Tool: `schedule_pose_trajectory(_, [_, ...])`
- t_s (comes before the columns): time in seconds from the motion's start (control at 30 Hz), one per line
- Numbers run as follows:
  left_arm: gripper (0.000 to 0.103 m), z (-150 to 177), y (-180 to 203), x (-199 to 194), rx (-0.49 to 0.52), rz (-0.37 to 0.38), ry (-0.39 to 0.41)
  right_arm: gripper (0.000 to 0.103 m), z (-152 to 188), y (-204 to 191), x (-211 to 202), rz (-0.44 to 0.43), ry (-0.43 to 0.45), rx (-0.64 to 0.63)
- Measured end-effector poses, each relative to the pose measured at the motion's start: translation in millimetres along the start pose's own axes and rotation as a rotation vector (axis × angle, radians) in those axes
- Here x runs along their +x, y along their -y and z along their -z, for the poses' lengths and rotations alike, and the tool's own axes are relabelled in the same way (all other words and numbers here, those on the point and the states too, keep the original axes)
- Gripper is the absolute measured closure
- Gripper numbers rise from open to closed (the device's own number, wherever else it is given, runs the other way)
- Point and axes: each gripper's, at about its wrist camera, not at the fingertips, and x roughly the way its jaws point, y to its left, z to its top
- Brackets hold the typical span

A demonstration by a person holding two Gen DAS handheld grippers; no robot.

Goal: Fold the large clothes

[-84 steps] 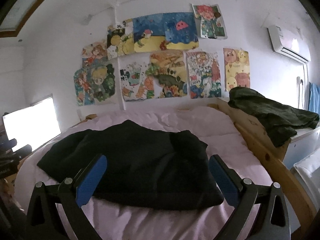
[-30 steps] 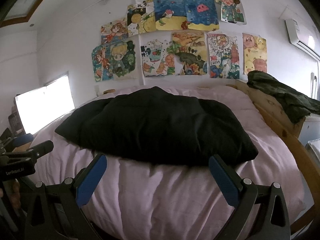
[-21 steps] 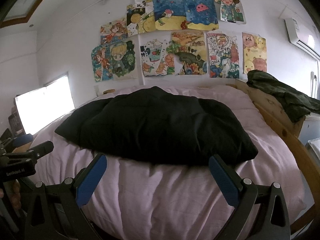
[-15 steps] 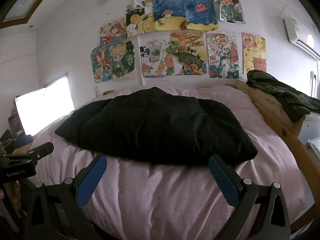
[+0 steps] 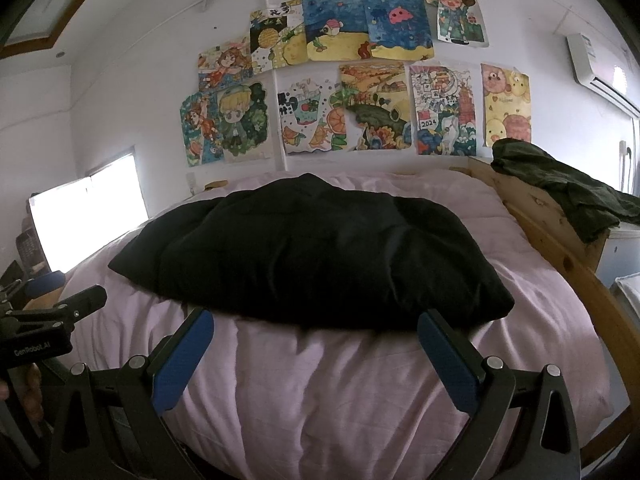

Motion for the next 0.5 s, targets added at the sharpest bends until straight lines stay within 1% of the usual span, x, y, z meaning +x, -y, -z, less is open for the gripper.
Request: schedule_pose_trajectory(0.5, [0.005, -0.3, -0.9, 0.0, 0.002, 0.0, 0.001, 0.0, -0.4, 1.4, -0.2, -0.001, 0.001, 0.0])
